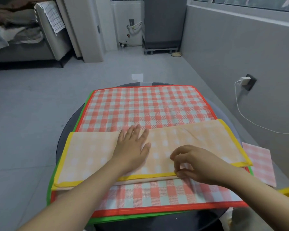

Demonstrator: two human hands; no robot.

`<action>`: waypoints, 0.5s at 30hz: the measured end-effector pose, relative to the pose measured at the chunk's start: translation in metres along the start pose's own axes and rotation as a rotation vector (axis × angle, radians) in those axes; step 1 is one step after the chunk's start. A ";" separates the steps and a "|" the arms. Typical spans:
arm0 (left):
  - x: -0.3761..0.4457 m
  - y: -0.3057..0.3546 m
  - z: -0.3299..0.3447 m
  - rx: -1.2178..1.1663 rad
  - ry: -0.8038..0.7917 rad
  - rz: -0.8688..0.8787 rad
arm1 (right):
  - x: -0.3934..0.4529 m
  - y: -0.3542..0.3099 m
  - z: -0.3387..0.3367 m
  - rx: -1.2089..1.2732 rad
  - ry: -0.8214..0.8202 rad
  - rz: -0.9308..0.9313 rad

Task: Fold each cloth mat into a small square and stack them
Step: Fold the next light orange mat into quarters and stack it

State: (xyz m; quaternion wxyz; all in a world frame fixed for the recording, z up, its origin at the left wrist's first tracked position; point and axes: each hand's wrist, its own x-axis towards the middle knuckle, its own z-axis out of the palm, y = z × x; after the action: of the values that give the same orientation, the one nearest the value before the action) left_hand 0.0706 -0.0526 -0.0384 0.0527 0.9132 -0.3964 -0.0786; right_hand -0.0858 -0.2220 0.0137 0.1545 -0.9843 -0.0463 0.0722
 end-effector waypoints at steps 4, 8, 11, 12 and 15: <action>0.000 0.000 0.003 0.008 0.036 -0.009 | 0.006 0.002 -0.003 0.005 -0.057 0.005; 0.000 0.000 0.003 0.006 0.041 -0.013 | 0.019 -0.002 -0.011 0.041 -0.066 0.015; 0.000 0.000 0.003 0.001 0.046 -0.008 | 0.040 -0.003 -0.002 0.009 0.091 0.036; 0.000 0.000 0.003 0.001 0.050 -0.005 | 0.049 -0.001 0.004 -0.029 0.144 0.061; 0.000 0.000 0.003 0.005 0.057 -0.004 | 0.069 0.006 0.023 -0.064 0.210 0.172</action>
State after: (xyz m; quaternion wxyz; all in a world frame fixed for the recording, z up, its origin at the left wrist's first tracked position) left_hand 0.0704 -0.0526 -0.0409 0.0614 0.9160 -0.3929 -0.0517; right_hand -0.0214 -0.2133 -0.0183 0.1200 -0.9912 0.0525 -0.0200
